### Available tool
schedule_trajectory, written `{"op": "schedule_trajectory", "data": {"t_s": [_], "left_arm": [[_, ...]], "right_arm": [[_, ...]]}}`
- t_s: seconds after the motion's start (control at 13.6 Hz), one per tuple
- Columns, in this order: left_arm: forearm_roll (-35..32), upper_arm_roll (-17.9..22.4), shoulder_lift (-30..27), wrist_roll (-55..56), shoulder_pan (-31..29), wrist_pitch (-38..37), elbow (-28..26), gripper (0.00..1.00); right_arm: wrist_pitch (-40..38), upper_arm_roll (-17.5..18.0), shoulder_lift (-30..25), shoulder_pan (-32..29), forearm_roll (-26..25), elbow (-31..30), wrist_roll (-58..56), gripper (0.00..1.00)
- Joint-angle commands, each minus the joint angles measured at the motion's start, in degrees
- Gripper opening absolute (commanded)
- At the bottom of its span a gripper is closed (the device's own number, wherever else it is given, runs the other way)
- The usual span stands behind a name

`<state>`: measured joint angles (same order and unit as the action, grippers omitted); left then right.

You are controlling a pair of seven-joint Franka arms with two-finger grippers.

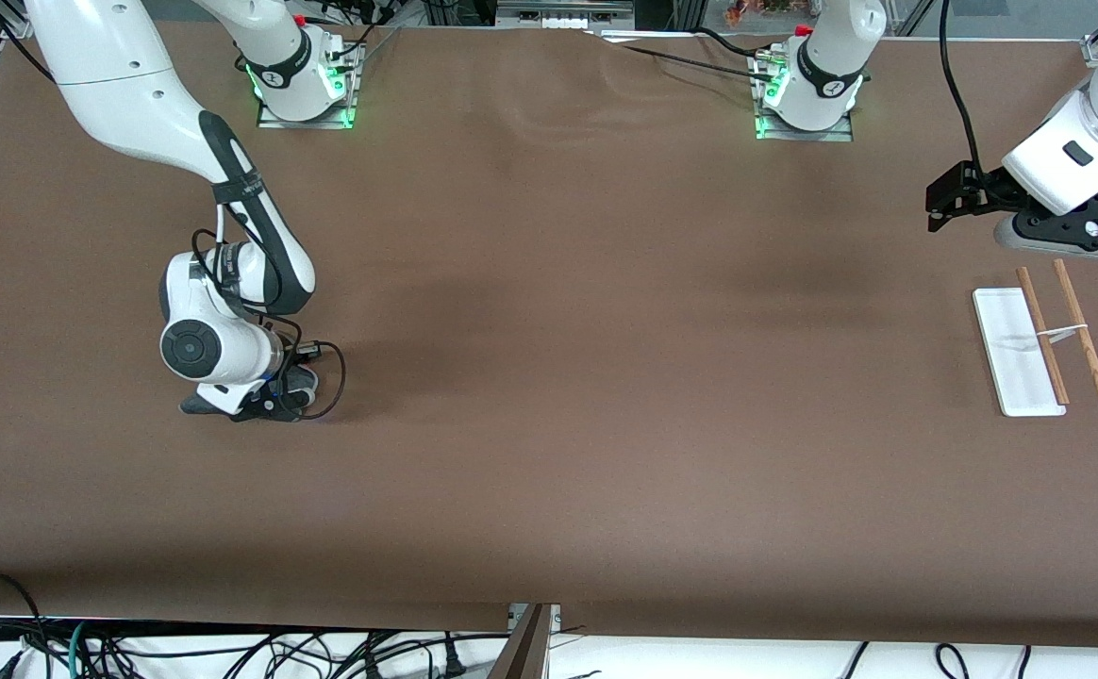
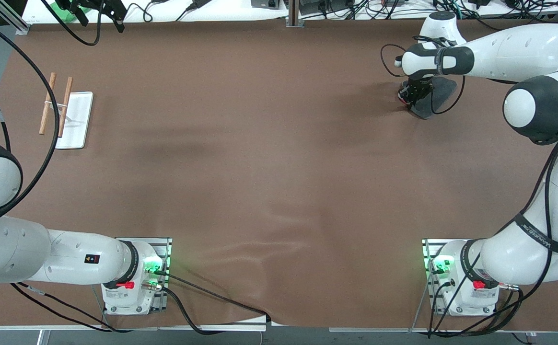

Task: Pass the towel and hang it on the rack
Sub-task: 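Close the right gripper on the towel corner, then lift the towel with the right gripper while the left gripper approaches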

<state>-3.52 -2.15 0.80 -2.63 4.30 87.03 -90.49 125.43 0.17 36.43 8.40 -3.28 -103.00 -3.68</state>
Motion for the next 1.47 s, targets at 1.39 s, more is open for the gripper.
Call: {"op": "schedule_trajectory", "data": {"t_s": [1.39], "left_arm": [[5.70,0.39,2.44,-0.80,-0.43,-7.22,1.19,1.00]], "right_arm": [[-26.56,29.35,-6.29,1.61,0.38,38.05,9.11,0.00]]}}
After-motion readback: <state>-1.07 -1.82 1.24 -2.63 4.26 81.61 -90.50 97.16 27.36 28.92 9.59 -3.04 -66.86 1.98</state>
